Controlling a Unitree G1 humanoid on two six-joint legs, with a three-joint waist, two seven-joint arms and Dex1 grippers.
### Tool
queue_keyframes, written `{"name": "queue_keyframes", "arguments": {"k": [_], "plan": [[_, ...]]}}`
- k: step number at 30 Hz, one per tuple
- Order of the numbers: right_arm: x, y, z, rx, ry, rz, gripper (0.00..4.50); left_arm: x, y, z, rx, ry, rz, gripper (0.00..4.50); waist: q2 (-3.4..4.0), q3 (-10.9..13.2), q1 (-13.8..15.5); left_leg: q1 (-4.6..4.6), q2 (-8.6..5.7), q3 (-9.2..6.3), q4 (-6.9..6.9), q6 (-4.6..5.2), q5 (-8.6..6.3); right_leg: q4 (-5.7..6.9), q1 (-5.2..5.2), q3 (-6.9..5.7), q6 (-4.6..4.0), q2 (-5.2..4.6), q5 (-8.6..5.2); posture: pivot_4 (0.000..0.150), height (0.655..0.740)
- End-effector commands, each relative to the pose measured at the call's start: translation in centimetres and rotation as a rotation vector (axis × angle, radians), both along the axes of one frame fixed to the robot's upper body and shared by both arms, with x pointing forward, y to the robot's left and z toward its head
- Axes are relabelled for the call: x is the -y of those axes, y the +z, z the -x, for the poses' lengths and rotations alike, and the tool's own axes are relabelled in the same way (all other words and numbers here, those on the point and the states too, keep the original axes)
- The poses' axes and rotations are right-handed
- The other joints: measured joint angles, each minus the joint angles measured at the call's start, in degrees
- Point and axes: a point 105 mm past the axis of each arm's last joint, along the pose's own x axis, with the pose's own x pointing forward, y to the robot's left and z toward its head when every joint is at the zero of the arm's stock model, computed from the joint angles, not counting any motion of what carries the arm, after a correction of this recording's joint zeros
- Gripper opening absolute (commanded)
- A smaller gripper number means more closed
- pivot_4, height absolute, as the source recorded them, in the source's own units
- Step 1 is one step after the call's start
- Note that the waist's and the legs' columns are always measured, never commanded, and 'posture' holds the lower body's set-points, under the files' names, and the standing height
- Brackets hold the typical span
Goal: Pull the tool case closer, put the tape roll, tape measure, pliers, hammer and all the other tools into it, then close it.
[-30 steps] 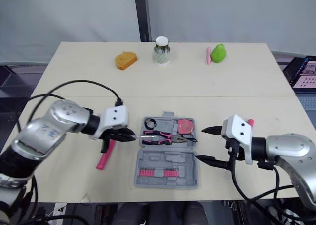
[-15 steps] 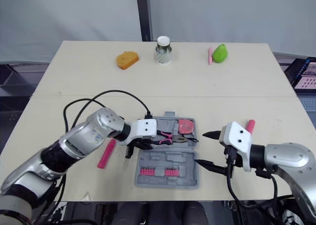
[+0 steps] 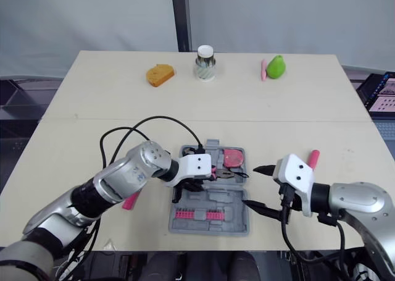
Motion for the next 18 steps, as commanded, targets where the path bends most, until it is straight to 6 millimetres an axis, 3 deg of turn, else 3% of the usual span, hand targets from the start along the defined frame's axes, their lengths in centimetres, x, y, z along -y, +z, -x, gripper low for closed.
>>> {"name": "queue_keyframes", "arguments": {"k": [1, 8, 18], "plan": [[0.4, 1.1, 0.3, 0.030, 0.006, 0.010, 4.50, 0.8, 0.5, 0.5, 0.027, -0.038, 0.014, 0.09, 0.00, 0.00, 0.03, -0.02, -0.01, 0.00, 0.02, 0.01, 0.00, 0.00, 0.00, 0.00, 0.00, -0.01, 0.00, 0.150, 0.7400], [1.6, 1.2, 0.8, -0.003, -0.005, 0.048, 4.50, 1.1, 0.4, 0.9, 0.017, -0.048, 0.018, 0.09, 0.00, 0.00, 0.03, -0.02, -0.01, 0.00, 0.03, 0.02, -0.01, 0.02, 0.00, 0.00, 0.00, -0.01, 0.00, 0.150, 0.7400], [1.8, 1.2, 1.0, -0.004, -0.008, 0.061, 4.50, 1.1, -0.5, 1.0, 0.010, -0.042, 0.005, 0.09, 0.00, 0.00, -0.02, -0.02, 0.00, 0.00, 0.06, 0.03, -0.01, 0.05, 0.00, 0.01, 0.00, -0.01, 0.00, 0.150, 0.7400]]}}
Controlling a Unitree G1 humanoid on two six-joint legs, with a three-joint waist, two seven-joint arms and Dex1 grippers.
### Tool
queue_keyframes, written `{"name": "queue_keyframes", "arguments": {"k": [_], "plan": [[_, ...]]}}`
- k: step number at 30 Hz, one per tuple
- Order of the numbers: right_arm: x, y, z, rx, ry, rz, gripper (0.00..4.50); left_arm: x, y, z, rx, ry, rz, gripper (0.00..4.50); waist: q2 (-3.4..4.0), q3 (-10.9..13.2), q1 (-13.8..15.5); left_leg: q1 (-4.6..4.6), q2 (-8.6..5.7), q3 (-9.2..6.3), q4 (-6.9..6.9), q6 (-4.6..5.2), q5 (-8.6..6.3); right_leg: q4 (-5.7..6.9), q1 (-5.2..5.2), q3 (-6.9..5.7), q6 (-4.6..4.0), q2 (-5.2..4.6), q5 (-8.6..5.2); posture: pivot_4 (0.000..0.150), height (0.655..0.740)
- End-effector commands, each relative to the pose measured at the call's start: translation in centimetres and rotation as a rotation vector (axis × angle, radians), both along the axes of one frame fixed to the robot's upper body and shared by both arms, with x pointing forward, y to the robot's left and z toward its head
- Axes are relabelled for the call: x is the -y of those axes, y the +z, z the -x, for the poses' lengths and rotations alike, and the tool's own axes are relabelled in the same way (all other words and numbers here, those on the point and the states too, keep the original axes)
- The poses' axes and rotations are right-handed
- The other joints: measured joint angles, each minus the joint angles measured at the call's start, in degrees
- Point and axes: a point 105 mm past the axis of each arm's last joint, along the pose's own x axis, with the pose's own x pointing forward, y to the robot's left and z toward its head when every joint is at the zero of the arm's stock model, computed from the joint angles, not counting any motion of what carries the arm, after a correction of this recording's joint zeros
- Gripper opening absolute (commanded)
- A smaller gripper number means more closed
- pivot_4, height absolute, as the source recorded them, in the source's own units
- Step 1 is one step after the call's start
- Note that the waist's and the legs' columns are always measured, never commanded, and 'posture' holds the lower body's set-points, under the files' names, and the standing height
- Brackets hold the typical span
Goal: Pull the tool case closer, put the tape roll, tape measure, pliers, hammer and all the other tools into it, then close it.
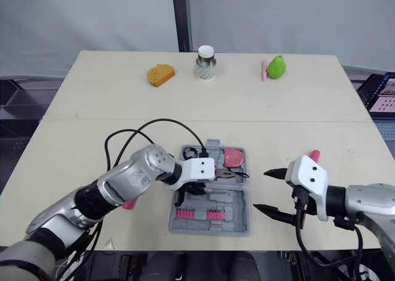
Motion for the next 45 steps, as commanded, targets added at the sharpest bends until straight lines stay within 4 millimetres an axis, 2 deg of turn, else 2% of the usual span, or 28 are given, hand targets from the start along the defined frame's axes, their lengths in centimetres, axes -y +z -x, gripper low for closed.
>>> {"name": "queue_keyframes", "arguments": {"k": [1, 36, 38, 40, 42, 45], "plan": [[0.02, 0.85, 0.15, 0.035, 0.010, 0.014, 4.50, 0.56, 0.07, 0.44, 0.012, -0.029, 0.015, 0.09, 0.00, 0.00, 0.01, 0.00, 0.00, 0.00, 0.00, 0.00, 0.00, 0.00, 0.00, 0.00, 0.00, 0.00, 0.00, 0.150, 0.7400], [-0.18, 0.90, -0.06, 0.046, -0.003, 0.002, 4.50, 0.71, -0.72, 0.10, 0.021, -0.005, 0.008, 0.09, 0.00, 0.00, 0.00, 0.00, 0.00, 0.00, 0.04, 0.00, 0.00, 0.06, 0.00, 0.00, 0.00, 0.00, 0.00, 0.150, 0.7400], [-0.18, 0.91, -0.07, 0.046, -0.003, 0.002, 4.50, 0.72, -0.69, 0.12, 0.020, -0.005, 0.010, 1.14, 0.00, 0.00, 0.00, 0.00, 0.00, -0.01, 0.04, 0.01, 0.00, 0.06, 0.00, 0.00, 0.00, 0.00, 0.00, 0.150, 0.7400], [-0.21, 0.92, -0.05, 0.046, -0.001, 0.001, 4.50, 0.70, -0.63, 0.33, 0.015, -0.015, 0.011, 1.90, 0.00, 0.00, 0.00, 0.00, 0.00, -0.01, 0.05, 0.00, 0.00, 0.07, 0.00, 0.00, 0.00, 0.00, 0.00, 0.150, 0.7400], [-0.23, 0.94, -0.03, 0.046, 0.001, 0.000, 4.50, 0.68, -0.46, 0.59, 0.009, -0.026, 0.013, 2.88, 0.00, 0.00, -0.02, 0.00, 0.00, -0.01, 0.05, 0.01, 0.00, 0.07, 0.00, 0.00, 0.00, 0.00, 0.00, 0.150, 0.7400], [-0.29, 1.03, -0.04, 0.047, 0.004, -0.004, 4.50, 0.74, -0.08, 0.87, -0.001, -0.031, 0.024, 2.88, 0.00, 0.00, -0.01, 0.00, 0.00, 0.00, 0.05, 0.01, 0.00, 0.07, 0.00, 0.00, 0.00, 0.00, 0.00, 0.150, 0.7400]]}}
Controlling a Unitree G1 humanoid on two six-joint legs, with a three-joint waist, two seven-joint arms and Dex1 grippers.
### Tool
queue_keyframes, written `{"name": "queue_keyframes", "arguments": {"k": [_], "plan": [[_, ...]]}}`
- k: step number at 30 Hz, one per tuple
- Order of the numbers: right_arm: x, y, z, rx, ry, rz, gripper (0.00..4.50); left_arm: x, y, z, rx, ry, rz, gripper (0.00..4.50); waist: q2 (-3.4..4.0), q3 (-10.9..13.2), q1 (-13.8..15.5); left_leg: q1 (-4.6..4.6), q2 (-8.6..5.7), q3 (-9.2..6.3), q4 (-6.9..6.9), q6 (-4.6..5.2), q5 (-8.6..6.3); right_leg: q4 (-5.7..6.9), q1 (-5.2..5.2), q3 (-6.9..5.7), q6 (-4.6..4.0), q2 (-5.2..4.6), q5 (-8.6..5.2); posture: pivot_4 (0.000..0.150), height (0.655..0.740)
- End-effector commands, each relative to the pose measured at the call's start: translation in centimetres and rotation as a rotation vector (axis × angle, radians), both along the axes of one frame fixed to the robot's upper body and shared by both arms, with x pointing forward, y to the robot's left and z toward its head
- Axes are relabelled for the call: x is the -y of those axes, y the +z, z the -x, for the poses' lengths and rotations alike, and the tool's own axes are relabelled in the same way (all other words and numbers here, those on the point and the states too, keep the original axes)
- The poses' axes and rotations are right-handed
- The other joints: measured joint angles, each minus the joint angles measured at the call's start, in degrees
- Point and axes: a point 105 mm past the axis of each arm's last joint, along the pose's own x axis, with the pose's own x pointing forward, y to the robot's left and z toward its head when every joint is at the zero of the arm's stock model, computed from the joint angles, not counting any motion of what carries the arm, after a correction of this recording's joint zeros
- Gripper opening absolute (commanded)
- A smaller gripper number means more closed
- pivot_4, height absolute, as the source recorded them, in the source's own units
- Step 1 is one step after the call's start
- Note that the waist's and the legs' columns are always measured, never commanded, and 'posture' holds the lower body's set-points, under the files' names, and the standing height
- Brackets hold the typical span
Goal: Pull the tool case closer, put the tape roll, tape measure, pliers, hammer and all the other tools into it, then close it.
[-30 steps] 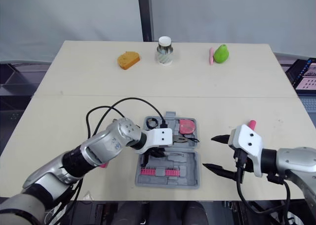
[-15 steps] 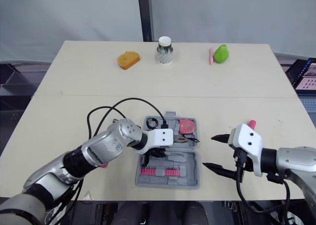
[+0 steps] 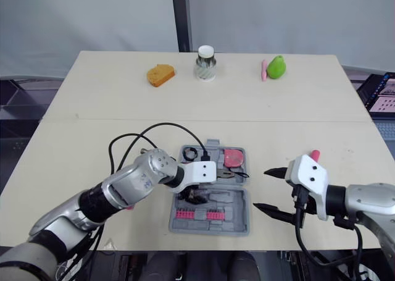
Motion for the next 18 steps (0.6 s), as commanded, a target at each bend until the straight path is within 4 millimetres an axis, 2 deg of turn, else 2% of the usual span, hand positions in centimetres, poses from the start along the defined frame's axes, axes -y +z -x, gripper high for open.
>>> {"name": "queue_keyframes", "arguments": {"k": [1, 5, 8, 13, 18], "plan": [[-0.3, 0.9, 0.1, 0.041, 0.010, -0.004, 4.50, 0.5, 0.8, 0.8, -0.005, -0.035, 0.030, 2.88, 0.00, 0.00, 0.01, 0.00, 0.00, 0.00, 0.00, 0.00, 0.00, 0.00, 0.00, 0.00, 0.00, 0.00, 0.00, 0.150, 0.7400], [-0.3, 1.0, 0.0, 0.041, 0.014, -0.006, 4.50, 0.4, 1.5, 0.8, -0.003, -0.028, 0.049, 2.88, 0.00, 0.00, 0.01, 0.00, 0.00, 0.00, 0.01, 0.00, 0.00, 0.00, 0.00, 0.01, 0.00, 0.00, 0.00, 0.150, 0.7400], [-0.3, 1.1, 0.0, 0.048, 0.013, -0.012, 4.50, -0.3, 2.9, 0.7, -0.018, -0.013, 0.123, 2.88, 0.00, 0.00, -0.08, 0.00, 0.01, 0.00, 0.01, 0.00, 0.00, 0.01, 0.00, 0.01, 0.00, 0.00, 0.00, 0.150, 0.7400], [-0.3, 1.3, -0.1, 0.047, 0.005, -0.038, 4.50, -2.4, 4.6, -0.5, 0.067, -0.058, 0.382, 2.88, 0.04, -0.02, -0.23, 0.04, 0.03, 0.00, -0.01, 0.00, 0.00, 0.03, 0.00, 0.00, -0.01, 0.00, -0.01, 0.150, 0.7400], [-0.5, 1.3, -0.2, 0.038, 0.008, -0.060, 4.50, -3.0, 3.7, 0.4, -0.001, -0.091, 0.610, 0.54, 0.04, -0.02, 0.14, 0.04, -0.01, -0.02, 0.04, 0.02, -0.01, 0.07, 0.01, -0.02, -0.01, -0.05, -0.01, 0.150, 0.7400]]}}
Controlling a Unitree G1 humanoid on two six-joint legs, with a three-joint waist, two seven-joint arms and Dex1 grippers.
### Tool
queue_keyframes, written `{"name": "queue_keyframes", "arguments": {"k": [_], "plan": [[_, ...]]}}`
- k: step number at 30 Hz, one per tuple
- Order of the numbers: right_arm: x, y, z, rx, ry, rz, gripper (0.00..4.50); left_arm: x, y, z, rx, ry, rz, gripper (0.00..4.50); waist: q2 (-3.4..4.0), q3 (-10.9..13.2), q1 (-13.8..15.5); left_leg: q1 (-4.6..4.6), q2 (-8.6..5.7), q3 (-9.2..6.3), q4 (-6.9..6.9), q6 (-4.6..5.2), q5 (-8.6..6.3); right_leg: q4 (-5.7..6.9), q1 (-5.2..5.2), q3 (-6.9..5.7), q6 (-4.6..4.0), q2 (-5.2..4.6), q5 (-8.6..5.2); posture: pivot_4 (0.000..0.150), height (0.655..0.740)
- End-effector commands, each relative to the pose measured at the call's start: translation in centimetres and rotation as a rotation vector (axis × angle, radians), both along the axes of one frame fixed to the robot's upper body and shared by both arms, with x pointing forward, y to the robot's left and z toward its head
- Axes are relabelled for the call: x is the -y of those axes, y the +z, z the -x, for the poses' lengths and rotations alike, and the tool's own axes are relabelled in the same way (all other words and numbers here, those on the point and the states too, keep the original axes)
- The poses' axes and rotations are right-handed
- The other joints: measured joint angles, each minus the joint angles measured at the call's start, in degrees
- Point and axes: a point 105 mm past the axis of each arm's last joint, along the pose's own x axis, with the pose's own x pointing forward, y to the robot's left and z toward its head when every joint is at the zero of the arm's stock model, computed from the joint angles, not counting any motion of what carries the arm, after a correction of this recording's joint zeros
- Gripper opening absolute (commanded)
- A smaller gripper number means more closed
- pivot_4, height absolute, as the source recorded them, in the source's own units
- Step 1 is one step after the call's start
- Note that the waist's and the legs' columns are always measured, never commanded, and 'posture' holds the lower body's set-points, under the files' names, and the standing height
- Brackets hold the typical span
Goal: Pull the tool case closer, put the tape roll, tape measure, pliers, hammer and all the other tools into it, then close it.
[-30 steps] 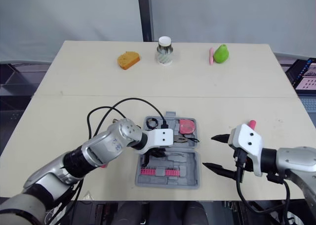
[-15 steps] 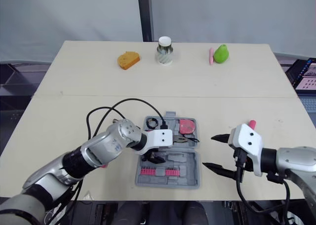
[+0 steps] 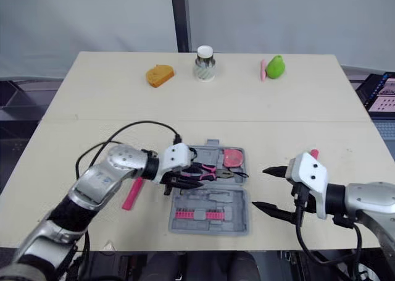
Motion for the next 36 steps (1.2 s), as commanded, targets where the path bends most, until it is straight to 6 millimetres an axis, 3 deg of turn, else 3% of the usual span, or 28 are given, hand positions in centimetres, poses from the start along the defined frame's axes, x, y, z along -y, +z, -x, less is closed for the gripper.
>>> {"name": "queue_keyframes", "arguments": {"k": [1, 6, 16, 36], "plan": [[-0.1, 1.0, -0.1, 0.039, 0.001, -0.019, 4.50, 0.2, 0.4, 0.6, 0.024, -0.062, 0.125, 0.01, 0.00, 0.00, 0.16, 0.00, -0.02, -0.01, 0.03, 0.01, -0.01, 0.01, 0.01, 0.00, 0.00, -0.02, 0.00, 0.150, 0.7400], [-0.1, 1.2, -0.1, 0.043, -0.001, -0.016, 4.50, 0.3, -1.8, 0.3, 0.022, -0.050, 0.110, 0.01, 0.00, 0.00, -0.06, 0.02, -0.03, 0.01, 0.02, 0.02, -0.01, 0.02, 0.02, -0.01, 0.00, -0.02, 0.00, 0.150, 0.7400], [-0.1, 1.3, 0.2, 0.042, -0.012, -0.008, 4.50, 1.2, -4.2, 0.1, 0.026, -0.028, 0.093, 0.01, 0.00, 0.00, -0.08, 0.05, -0.03, 0.03, 0.02, 0.03, -0.02, 0.04, 0.02, -0.01, 0.00, -0.02, 0.00, 0.150, 0.7400], [0.2, 1.2, 0.2, 0.042, -0.024, 0.009, 4.50, 0.9, -7.0, -0.4, 0.032, 0.010, -0.023, 0.01, 0.00, -0.01, -0.05, 0.06, -0.04, 0.03, 0.02, 0.03, -0.02, 0.05, 0.03, 0.00, 0.00, -0.02, 0.00, 0.150, 0.7400]]}}
